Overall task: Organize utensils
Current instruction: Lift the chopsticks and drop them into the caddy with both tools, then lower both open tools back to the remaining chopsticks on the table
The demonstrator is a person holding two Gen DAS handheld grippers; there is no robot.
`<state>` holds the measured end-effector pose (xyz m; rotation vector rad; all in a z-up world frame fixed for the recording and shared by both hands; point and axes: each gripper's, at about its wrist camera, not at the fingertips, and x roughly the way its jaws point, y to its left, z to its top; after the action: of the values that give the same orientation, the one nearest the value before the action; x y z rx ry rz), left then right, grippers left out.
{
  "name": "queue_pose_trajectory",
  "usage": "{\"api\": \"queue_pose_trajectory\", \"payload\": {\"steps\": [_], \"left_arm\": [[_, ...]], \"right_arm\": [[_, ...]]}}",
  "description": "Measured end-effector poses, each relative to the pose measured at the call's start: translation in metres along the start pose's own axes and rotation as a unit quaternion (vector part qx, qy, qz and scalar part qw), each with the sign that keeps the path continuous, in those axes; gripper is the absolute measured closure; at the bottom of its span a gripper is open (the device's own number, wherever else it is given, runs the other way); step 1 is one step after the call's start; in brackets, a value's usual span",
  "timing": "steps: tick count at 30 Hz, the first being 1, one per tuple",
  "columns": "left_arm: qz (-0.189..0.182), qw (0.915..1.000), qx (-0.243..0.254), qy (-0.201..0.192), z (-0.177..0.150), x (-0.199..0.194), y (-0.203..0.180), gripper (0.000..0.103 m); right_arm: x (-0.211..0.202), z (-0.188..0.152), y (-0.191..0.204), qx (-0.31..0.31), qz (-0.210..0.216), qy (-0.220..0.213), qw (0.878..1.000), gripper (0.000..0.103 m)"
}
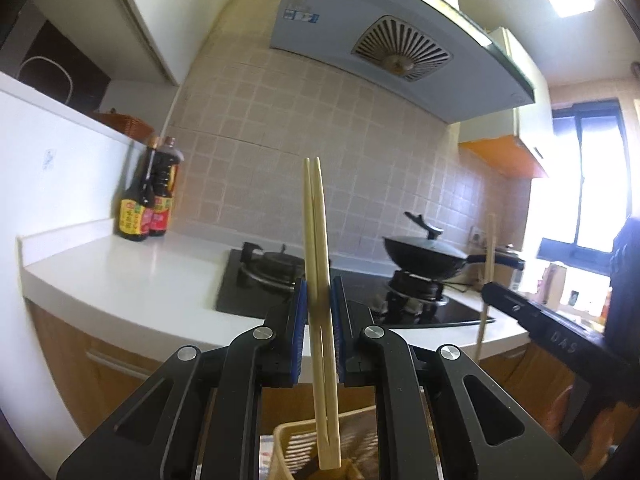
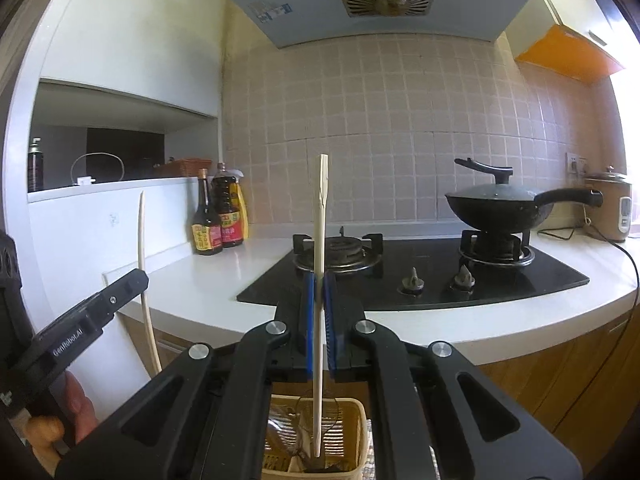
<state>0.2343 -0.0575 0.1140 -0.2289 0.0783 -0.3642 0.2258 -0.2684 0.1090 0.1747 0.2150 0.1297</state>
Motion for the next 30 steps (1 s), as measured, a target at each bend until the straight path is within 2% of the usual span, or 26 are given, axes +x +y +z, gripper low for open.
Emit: {"api": "queue_pose_trajectory", "payload": {"steps": [6, 12, 19, 21, 23, 25, 28, 30], "left_arm": [[0.024, 0.9997, 0.002, -0.008, -0.01, 0.009, 0.007, 0.093], [0.043, 0.9987, 0.022, -0.014, -0.021, 0.012, 0.004, 0.092], [0.035, 0.9993, 0.011, 0.011, -0.033, 0.015, 0.011, 0.091], [0.03, 0.9993, 0.009, 0.018, -0.034, 0.012, 0.013, 0.08], [0.027, 0.9992, 0.014, 0.024, -0.033, 0.007, 0.013, 0.078], [0.023, 0.9988, 0.022, 0.037, -0.029, -0.001, 0.013, 0.078], [0.016, 0.9986, 0.015, 0.049, -0.023, -0.02, 0.016, 0.07], [0.0, 0.9985, 0.005, 0.055, -0.016, -0.034, 0.018, 0.058]], "right_arm": [[0.011, -0.01, 0.001, -0.008, -0.013, -0.003, 1.0, 0.099], [0.011, -0.021, -0.001, -0.011, -0.037, -0.031, 0.999, 0.099], [0.011, -0.041, -0.004, -0.025, -0.029, -0.018, 0.999, 0.099], [0.005, -0.042, -0.006, -0.017, -0.015, -0.008, 1.0, 0.098], [0.0, -0.042, -0.01, -0.005, 0.0, 0.014, 1.0, 0.092], [-0.008, -0.042, -0.014, 0.005, 0.012, 0.028, 1.0, 0.078], [-0.026, -0.042, -0.024, 0.03, 0.027, 0.055, 0.998, 0.075], [-0.037, -0.042, -0.029, 0.043, 0.034, 0.076, 0.996, 0.075]]}}
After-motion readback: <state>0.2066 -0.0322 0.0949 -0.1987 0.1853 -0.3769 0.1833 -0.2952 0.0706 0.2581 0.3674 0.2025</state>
